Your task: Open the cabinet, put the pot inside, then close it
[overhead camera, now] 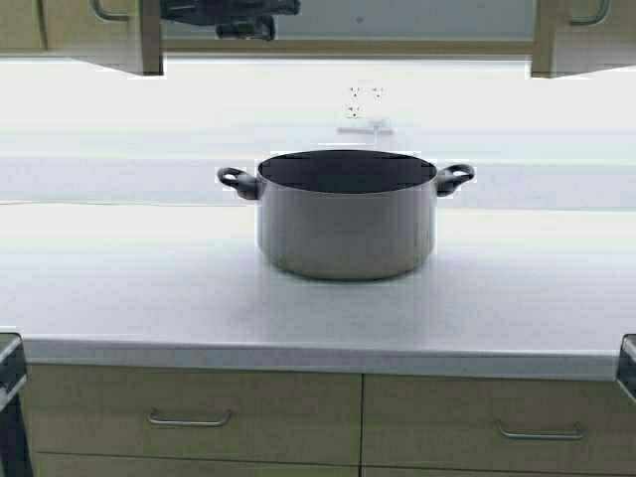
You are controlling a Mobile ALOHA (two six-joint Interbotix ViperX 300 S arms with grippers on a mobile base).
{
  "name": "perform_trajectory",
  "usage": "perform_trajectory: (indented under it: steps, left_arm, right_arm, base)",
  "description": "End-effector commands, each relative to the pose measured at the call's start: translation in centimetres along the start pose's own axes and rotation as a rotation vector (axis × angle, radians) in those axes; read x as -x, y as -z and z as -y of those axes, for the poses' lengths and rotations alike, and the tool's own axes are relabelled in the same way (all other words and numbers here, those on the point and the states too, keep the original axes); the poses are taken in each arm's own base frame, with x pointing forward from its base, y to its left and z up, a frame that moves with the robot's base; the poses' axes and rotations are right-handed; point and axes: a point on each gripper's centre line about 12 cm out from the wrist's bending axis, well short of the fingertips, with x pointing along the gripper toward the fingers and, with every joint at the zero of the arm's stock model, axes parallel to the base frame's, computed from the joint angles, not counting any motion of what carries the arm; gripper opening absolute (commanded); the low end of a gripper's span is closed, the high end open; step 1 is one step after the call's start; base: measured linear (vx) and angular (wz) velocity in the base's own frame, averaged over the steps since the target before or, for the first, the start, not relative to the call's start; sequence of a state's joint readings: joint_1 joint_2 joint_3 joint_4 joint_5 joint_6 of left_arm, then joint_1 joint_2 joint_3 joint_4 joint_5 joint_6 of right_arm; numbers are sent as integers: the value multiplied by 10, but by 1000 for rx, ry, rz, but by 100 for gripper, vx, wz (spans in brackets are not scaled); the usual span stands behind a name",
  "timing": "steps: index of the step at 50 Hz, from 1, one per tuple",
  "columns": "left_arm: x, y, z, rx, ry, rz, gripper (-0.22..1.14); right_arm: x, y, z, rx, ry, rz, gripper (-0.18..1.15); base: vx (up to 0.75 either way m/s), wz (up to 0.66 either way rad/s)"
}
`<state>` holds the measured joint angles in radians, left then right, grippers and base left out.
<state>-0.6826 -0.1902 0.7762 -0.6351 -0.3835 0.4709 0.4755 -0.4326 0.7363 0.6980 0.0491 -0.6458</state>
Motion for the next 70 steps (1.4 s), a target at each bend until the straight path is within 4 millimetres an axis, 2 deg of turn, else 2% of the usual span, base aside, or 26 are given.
perform_trajectory:
  steps: [1, 6, 9, 12, 16, 19, 22, 25, 29, 33, 41, 50, 62, 70]
  left_arm:
    - [15, -10, -7, 17, -11, 42, 3]
    - [21, -9, -4, 22, 1, 44, 7]
    - [24, -7, 3, 25, 24, 42, 15]
    - [26, -3, 13, 27, 51, 35, 31]
    - [28, 1, 27, 32, 90, 26, 58]
    - [30, 3, 34, 47, 109, 25, 79]
    - [29, 9, 38, 79, 111, 26, 98]
    - [28, 16, 39, 114, 100, 36, 106]
    - [27, 31, 36, 161, 72, 41, 102]
    - [25, 51, 30, 213, 35, 46, 102]
    - [15, 94, 24, 283, 14, 56, 102]
    - [1, 128, 24, 439, 56, 121, 102]
    - [-15, 185, 0, 631, 47, 161, 102]
    - [-19, 205, -17, 756, 52, 204, 102]
  right_arm:
    - [24, -11, 5, -10, 19, 67, 9]
    - [36, -12, 4, -23, 9, 86, 21]
    - [42, -9, 2, -43, -5, 81, 41]
    - [45, -5, 1, -78, -12, 78, 64]
    - [49, 0, 1, -136, -18, 73, 93]
    - [49, 7, 1, -175, -18, 63, 104]
    - [47, 17, 2, -218, -12, 42, 104]
    - [45, 31, 4, -277, 7, 18, 103]
    - [42, 56, 13, -410, 74, -3, 102]
    - [42, 76, 20, -443, 164, 2, 103]
    - [47, 103, 20, -480, 266, 44, 102]
    - [44, 144, 21, -594, 345, 85, 102]
    - [10, 184, 18, -653, 310, 113, 102]
    - [-15, 212, 23, -721, 325, 198, 102]
  base:
    - [1, 1]
    - [0, 0]
    - [0, 0]
    - [0, 0]
    - [0, 0]
    - [0, 0]
    - [0, 0]
    - [0, 0]
    - [0, 0]
    - [0, 0]
    - [1, 1]
    - [2, 2]
    - [5, -1]
    - [10, -5]
